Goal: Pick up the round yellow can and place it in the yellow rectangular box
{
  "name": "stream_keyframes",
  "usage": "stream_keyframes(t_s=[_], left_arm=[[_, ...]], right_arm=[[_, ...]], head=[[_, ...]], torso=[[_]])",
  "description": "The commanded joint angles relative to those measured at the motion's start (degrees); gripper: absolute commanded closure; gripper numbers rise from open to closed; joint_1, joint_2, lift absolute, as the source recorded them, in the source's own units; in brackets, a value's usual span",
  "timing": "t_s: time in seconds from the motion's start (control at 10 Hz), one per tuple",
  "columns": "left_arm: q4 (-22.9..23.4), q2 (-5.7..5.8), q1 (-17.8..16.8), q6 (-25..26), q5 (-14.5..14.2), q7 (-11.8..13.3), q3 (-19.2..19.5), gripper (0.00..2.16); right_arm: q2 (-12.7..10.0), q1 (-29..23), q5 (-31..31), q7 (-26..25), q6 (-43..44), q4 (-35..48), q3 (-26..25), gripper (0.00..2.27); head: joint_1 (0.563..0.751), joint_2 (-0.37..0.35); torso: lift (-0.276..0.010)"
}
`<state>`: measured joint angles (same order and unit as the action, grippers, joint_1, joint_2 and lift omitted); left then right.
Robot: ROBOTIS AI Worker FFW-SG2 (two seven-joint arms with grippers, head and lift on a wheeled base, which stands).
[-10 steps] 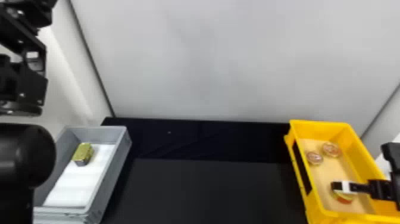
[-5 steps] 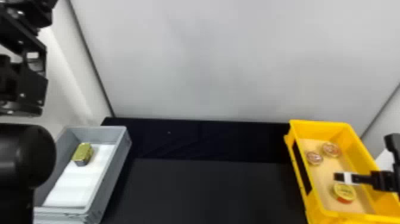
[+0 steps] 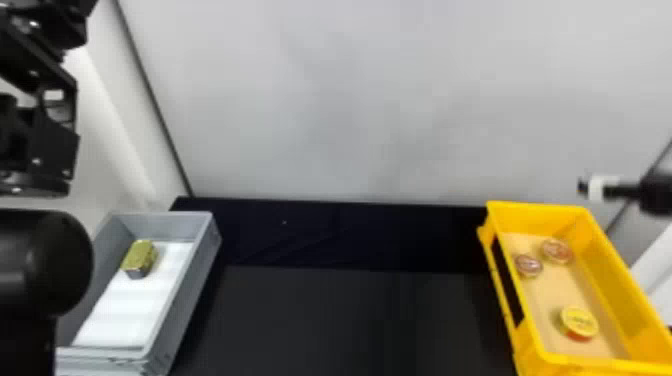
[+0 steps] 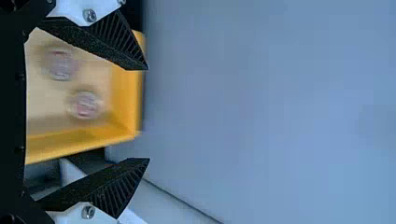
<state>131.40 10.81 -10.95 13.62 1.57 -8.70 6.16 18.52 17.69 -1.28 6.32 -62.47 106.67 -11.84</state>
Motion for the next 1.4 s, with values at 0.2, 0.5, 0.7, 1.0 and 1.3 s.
stream_keyframes(t_s=[0.2,0.5,0.7,1.0,1.3], left_arm=[[0.0,0.45,0.7,-0.1,0.0,0.0,0.5,0.10],[-0.7,0.45,1.5,-1.4,-0.4,-0.1,1.0,0.10],[-1.2,0.71,1.7,-2.0,-0.8,-0.1,1.0,0.10],[-2.0,1.24,1.8,-3.1,-0.9,-0.3,1.1,0.10],[-2.5,1.24,2.1,-3.8,-0.9,-0.3,1.2,0.10]], right_arm=[[-0.1,12.2,-1.6,-9.0,10.0,17.7,14.4,0.05],[-1.7,13.9,-13.0,-22.8,29.9,21.2,22.2,0.05],[0.0,14.9,-10.1,-28.9,38.5,20.2,23.5,0.06],[1.7,17.0,-7.0,-32.4,40.8,20.1,26.7,0.06],[1.7,17.3,-5.0,-33.7,41.2,20.1,27.2,0.06]], head=[[0.663,0.054],[0.663,0.054],[0.663,0.054],[0.663,0.054],[0.663,0.054]], torso=[[-0.002],[-0.002],[-0.002],[-0.002],[-0.002]])
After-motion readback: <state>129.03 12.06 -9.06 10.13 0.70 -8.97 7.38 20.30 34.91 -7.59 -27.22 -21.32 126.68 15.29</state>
